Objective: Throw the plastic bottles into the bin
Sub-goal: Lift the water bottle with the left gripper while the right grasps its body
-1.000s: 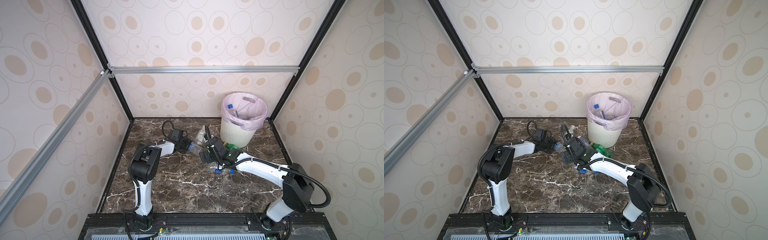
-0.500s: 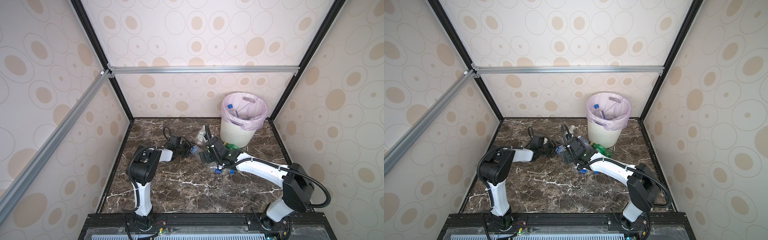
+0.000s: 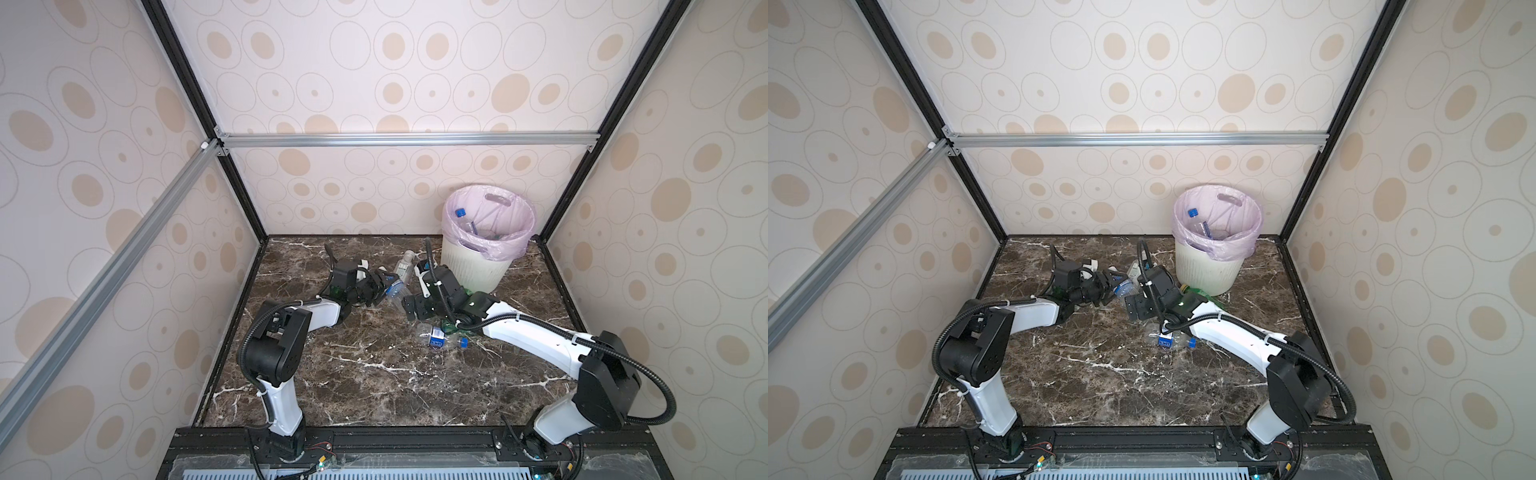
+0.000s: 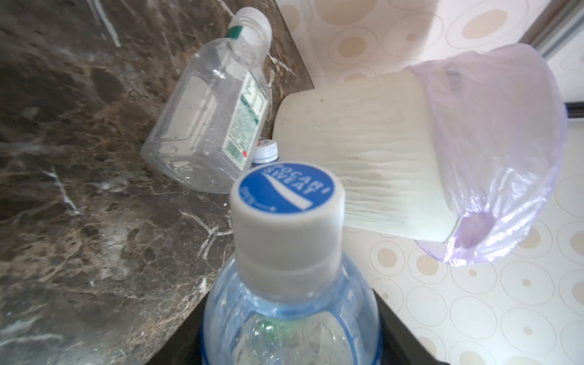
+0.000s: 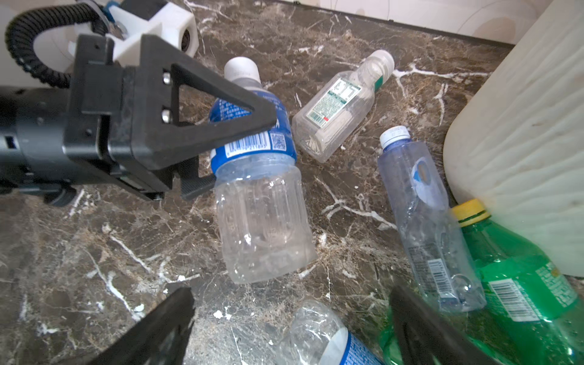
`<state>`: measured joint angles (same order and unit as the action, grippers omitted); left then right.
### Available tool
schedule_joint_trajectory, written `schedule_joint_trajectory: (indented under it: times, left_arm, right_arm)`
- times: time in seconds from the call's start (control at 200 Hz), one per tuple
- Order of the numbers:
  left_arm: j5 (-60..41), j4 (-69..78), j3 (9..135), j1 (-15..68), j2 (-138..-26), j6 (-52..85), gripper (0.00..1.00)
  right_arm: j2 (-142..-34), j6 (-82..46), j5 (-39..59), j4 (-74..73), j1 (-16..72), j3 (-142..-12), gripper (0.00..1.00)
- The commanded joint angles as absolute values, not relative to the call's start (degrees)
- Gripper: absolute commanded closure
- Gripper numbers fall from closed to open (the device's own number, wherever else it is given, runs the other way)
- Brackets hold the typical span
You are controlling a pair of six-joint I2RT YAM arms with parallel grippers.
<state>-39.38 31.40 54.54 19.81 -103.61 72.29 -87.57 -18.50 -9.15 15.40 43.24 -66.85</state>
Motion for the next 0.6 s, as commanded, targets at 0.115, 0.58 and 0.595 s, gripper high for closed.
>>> schedule_joint_trajectory:
  times: [0.115,0.58,0.595]
  left_arm:
    - [-41.7,33.4,54.7,21.4,-98.6,68.1,0.33]
    - [-43.4,38.1,54.1,24.4,-95.1,69.8,0.32]
    - [-43.4,38.3,54.0,24.4,-95.1,69.9,0.32]
  right_arm:
    - [-84.2,-20.3,-3.7,14.2,41.1,-65.7,0.0]
    - [-86.2,-21.3,-0.1,12.3,41.1,-65.5,0.09]
    - [-86.3,-21.3,0.0,12.3,41.1,-65.5,0.1]
